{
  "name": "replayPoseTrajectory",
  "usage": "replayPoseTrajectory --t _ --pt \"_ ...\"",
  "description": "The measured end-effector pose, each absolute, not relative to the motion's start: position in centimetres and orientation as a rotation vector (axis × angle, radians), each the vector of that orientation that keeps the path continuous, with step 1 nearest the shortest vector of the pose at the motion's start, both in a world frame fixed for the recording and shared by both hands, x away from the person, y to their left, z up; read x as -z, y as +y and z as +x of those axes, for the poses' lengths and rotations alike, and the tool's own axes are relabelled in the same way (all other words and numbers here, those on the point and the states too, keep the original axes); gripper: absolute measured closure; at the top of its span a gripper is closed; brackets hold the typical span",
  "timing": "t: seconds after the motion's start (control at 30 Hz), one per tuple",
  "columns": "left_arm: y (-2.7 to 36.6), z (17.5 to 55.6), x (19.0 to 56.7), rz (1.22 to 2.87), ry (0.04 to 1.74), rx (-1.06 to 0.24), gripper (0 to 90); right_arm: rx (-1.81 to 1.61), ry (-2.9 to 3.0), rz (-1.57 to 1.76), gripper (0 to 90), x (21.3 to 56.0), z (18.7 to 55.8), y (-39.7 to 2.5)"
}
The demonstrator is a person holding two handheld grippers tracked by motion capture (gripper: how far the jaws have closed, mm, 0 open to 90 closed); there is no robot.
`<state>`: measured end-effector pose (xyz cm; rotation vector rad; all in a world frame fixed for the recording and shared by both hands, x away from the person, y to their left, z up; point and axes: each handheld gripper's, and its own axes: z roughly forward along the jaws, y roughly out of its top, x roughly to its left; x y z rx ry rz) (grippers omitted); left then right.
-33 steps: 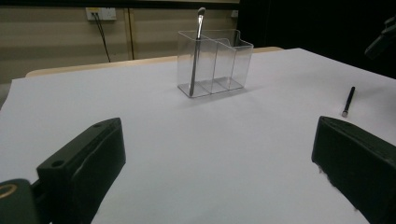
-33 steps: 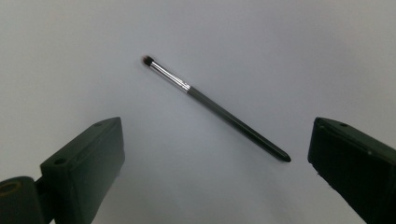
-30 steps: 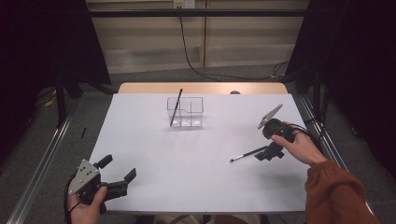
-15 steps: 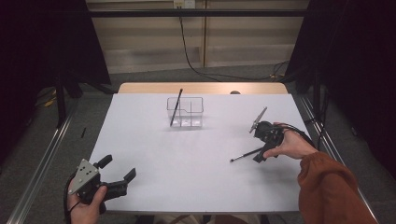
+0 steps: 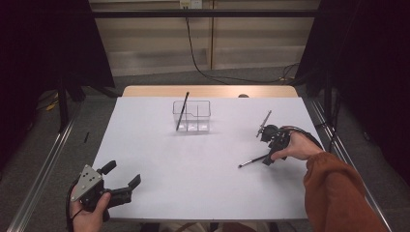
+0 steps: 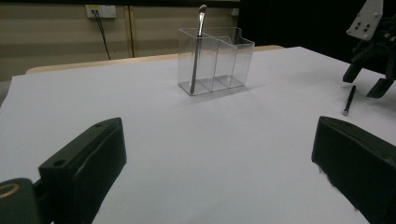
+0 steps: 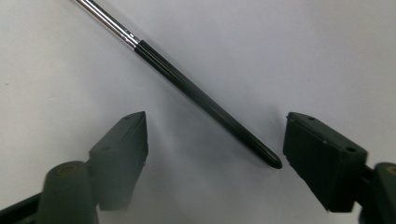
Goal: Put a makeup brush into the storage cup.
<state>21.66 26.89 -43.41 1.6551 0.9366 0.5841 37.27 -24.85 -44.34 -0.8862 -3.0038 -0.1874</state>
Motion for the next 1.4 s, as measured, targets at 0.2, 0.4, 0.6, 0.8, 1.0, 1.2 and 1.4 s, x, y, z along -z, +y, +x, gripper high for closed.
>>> replayPoseTrajectory --t 0.2,0.4,0.6,0.8,1.0,1.2,1.4 --pt "26.82 21.67 43.45 1.660 0.933 -0.582 3.1 0.178 -3.017 -0.859 29.0 44.93 37.47 -24.44" --pt "26.64 21.70 43.49 1.662 0.931 -0.583 3.1 0.134 -3.023 -0.820 32.4 45.26 37.48 -24.18" --pt "26.59 21.72 43.47 1.671 0.923 -0.582 3.1 0.115 -3.022 -0.803 37.8 45.22 37.68 -24.13" --pt "26.63 21.72 43.51 1.664 0.927 -0.581 3.1 0.105 -3.028 -0.787 54.5 44.99 37.89 -24.26" --pt "26.66 21.60 43.49 1.674 0.921 -0.583 3.1 0.088 -3.026 -0.773 65.0 44.94 37.90 -24.09" --pt "26.79 21.46 43.50 1.669 0.930 -0.585 3.1 0.060 -3.008 -0.764 76.9 44.87 38.04 -23.92" --pt "26.81 21.43 43.54 1.671 0.928 -0.588 3.1 0.056 -3.005 -0.759 84.3 44.87 38.09 -23.96"
